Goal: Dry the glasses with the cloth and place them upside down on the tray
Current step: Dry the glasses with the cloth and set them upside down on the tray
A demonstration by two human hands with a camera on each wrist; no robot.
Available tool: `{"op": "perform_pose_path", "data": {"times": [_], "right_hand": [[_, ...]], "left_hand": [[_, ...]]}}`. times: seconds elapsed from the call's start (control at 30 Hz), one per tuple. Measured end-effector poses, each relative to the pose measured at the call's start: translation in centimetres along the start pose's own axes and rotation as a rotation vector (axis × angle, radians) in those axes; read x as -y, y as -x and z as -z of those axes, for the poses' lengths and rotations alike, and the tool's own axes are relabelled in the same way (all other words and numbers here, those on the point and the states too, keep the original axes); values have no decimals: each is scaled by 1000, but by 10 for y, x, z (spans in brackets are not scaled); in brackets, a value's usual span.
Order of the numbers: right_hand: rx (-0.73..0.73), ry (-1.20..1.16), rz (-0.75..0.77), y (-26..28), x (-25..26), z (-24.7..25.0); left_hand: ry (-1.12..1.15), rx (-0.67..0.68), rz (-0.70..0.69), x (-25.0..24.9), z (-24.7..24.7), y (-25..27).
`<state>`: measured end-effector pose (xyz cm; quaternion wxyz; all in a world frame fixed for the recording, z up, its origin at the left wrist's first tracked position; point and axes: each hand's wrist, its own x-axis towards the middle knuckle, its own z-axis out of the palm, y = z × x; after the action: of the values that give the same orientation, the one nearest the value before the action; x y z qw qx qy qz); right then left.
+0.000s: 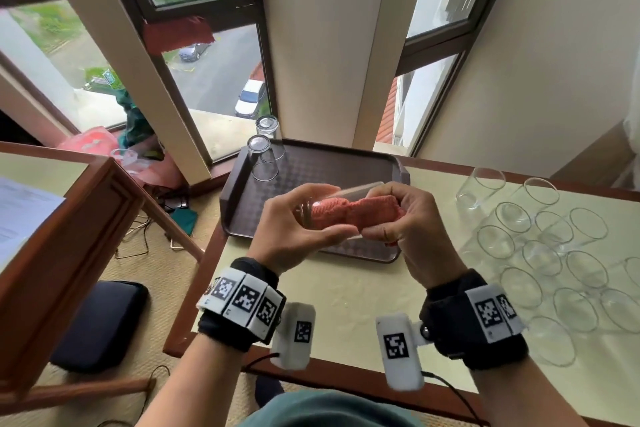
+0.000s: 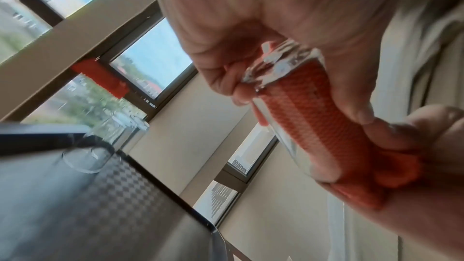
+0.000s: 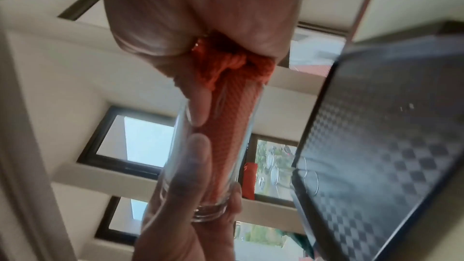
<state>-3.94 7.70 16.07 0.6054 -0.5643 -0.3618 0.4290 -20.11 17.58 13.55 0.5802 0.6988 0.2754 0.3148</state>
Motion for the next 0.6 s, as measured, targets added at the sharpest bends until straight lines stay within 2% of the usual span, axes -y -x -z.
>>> {"op": "perform_pose_path", "data": {"times": [0.07,0.1,0.13,0.23,0.3,0.33,0.4,0.47,0.6], "right_hand": [[-34,-93,-28,-4,-3,-8],[-59,-128,-32,-6,-5,-13],[-81,-142,-27,-8,-7,-19],[-128,-99,21,-15,-9,-40],[-137,-34,55,-22,-8,-58],[-136,-18,57,-25,-9,-67],[-153,-32,6,-33,-12,-82],[-174,-90,-79,-42,-16,-91],[-230,-251,-254,-47,-29,-92]], "left_hand": [[-173,8,-178,5,11,-2],[-203,13,-224,8,16,-5],[-171,31,-208,10,22,-8],[82,101,61,6,42,-14],[134,87,202,7,57,-16],[134,59,216,9,65,-17],[92,5,155,12,80,-17],[-19,8,66,13,95,-20],[-199,170,-8,14,120,-31]]}}
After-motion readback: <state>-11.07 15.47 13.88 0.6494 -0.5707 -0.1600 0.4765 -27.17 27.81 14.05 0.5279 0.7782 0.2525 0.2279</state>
